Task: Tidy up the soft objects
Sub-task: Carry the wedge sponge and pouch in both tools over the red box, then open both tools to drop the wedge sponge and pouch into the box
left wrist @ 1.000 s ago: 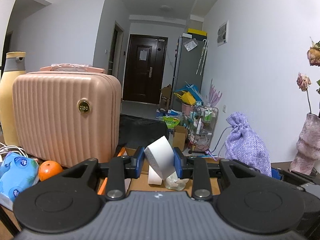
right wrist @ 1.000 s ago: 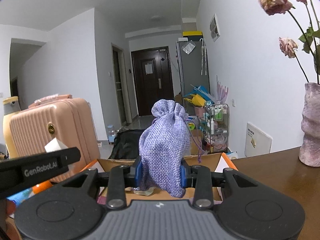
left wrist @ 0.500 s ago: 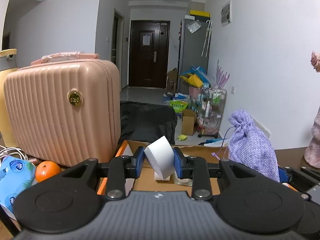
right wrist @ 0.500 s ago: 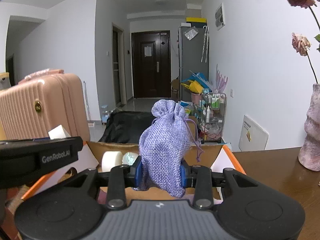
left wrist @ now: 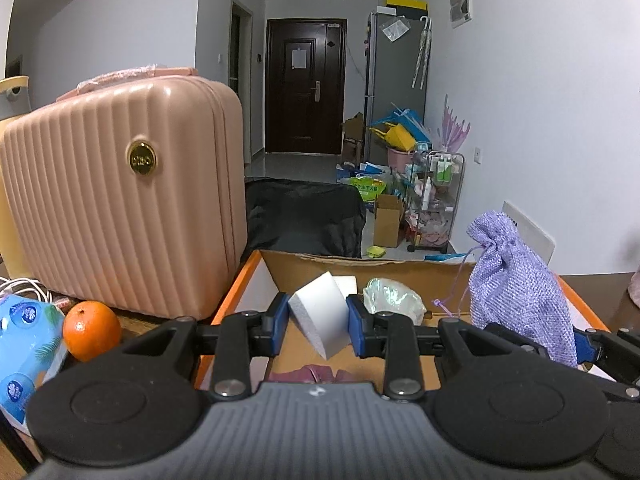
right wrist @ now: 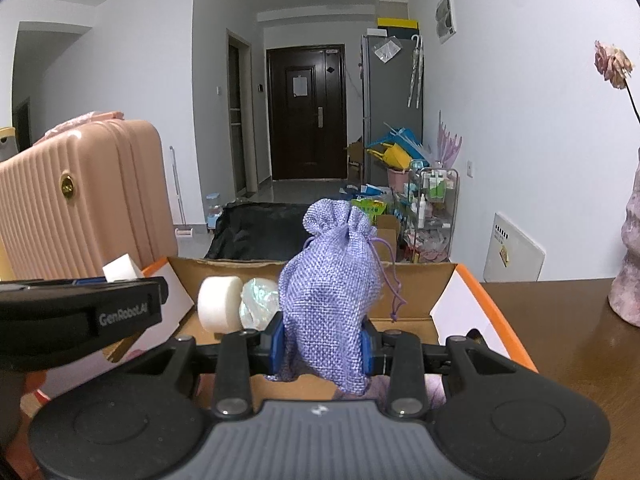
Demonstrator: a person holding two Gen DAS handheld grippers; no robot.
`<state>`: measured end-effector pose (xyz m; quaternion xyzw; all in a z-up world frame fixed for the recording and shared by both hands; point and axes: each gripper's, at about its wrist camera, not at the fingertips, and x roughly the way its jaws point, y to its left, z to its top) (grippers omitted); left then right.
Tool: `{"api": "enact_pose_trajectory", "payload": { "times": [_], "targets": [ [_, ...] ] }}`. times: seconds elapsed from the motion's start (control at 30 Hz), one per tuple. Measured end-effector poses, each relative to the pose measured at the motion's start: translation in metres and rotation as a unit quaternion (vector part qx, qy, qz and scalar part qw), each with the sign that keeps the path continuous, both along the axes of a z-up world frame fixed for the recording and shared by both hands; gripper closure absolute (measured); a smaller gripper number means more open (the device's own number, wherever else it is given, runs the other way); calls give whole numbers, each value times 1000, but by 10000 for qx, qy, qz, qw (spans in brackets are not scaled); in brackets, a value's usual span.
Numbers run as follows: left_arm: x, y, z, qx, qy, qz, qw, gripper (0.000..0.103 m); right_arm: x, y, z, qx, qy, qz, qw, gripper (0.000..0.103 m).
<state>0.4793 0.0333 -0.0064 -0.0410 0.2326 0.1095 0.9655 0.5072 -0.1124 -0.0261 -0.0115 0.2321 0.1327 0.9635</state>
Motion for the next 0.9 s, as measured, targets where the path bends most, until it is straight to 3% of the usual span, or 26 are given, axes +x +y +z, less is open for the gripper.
{"api": "enact_pose_trajectory", "payload": {
  "times": [0.4,0.53,0.6,0.7,0.77,0.87,0.9],
  "targets": [
    [-1,-1,-8,59,-30,-23,10000,71,1,-1,-2,23,37,14,10000,68],
    [-3,-2,-7,56,-85,21,9999,66,2,-2,-3,55,87,-38,9999,57],
    [-4,0,-6,26,-128,79,9999,57,2,-3,-4,39,70,-104,9999,56],
    [-6,1,-4,-6,-176,190,9997,37,3,-4,-5,32,71,-215,9997,33],
    [-7,2,-3,15,-215,314,9993,16,1,-7,-5,15,23,-330,9995,14],
    [-10,3,-2,58,-279,505,9983,0,3,-9,-5,18,5,-480,9988,0],
    [-10,3,-1,71,-286,549,9981,0,4,-10,-6,35,16,-516,9987,0]
  ]
}}
